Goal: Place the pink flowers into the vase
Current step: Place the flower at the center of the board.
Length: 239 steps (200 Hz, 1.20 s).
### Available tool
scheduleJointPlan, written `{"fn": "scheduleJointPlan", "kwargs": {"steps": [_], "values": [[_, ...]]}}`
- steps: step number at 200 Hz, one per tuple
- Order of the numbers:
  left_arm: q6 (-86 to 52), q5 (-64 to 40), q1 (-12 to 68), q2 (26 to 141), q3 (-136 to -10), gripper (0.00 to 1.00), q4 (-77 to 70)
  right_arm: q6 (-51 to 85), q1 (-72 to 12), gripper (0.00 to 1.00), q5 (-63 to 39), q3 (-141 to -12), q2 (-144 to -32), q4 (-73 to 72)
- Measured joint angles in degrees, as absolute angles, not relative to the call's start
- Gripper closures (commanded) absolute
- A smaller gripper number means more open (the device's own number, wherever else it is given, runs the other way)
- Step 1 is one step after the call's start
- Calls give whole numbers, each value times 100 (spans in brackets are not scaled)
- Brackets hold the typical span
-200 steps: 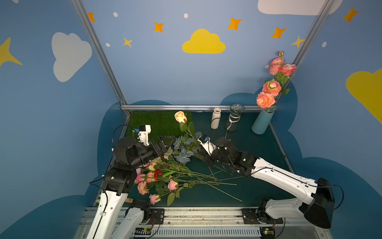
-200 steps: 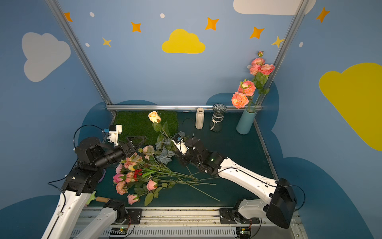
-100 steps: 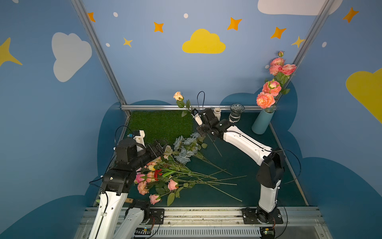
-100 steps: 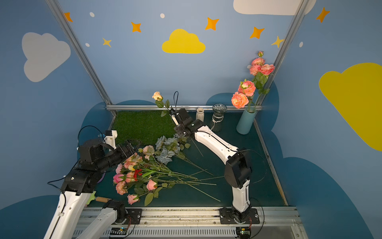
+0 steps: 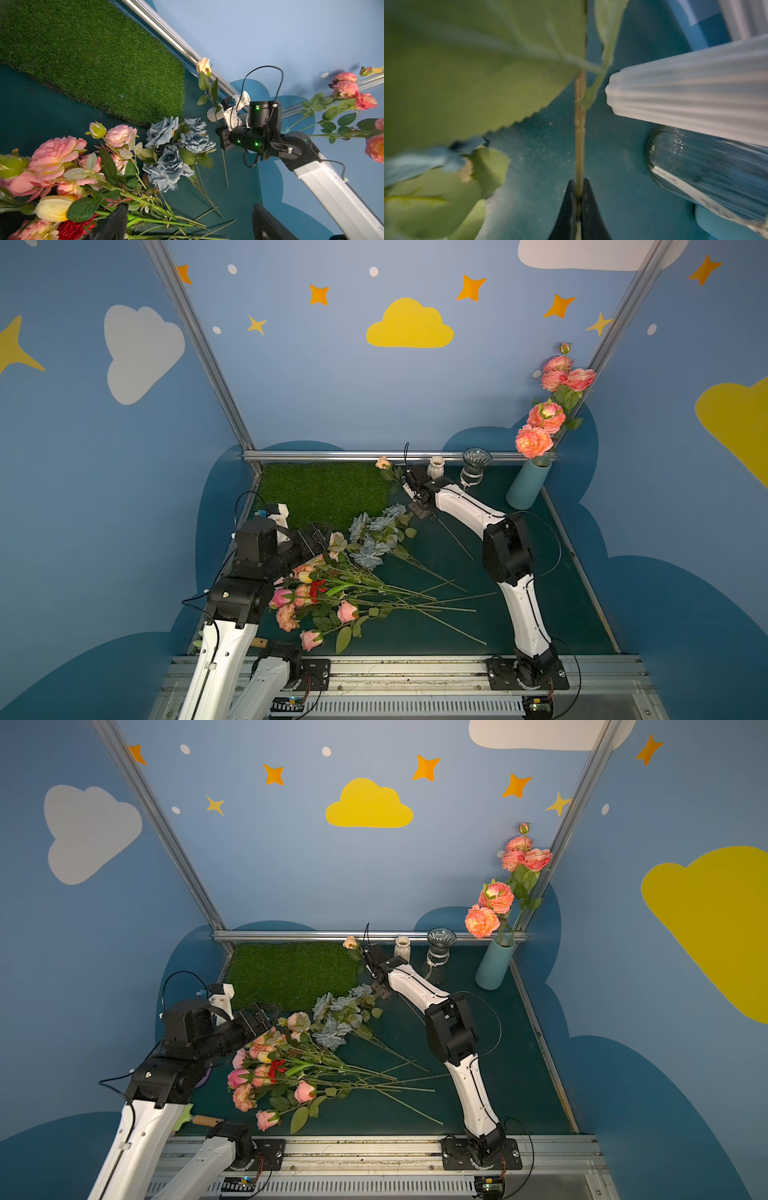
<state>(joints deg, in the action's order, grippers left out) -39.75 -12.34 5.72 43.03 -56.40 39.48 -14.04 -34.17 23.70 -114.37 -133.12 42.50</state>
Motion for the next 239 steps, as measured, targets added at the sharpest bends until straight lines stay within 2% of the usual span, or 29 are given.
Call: {"fn": "scheduleJointPlan", "kwargs": {"steps": [10, 17, 60, 74, 95, 124, 183, 239], "values": [[-3966, -1236, 567, 4313, -5640, 7, 3946, -1398, -3363, 88, 2429, -11439, -13443, 4292], [-3964, -1236, 563, 4320, -5640, 7, 3948, -1385, -3341, 83, 2462, -11439, -13509, 4335], [-3942, -1194, 563, 4276, -5640, 7, 3951, -1020, -3299, 73, 2228, -11498, -13297, 4860], [-3942, -1199, 563, 4254, -5640, 6, 3951, -858, -3371, 70, 1990, -11207, -12822, 4890], [-3948, -1210, 563, 4257, -5640, 7, 3946, -548, -3575, 59, 1529, -10610, -11850, 4897], [-3988, -1221, 563, 4311, -5640, 7, 3942, -99, -3903, 57, 827, -10079, -10980, 4928], [-4023, -1221, 563, 4246, -5631, 7, 3944, 683, -4066, 51, -963, -8252, -10532, 4875], [-4095, -1350, 563, 4154, -5566, 7, 3948, 797, -4160, 51, -1448, -7944, -10138, 4698]]}}
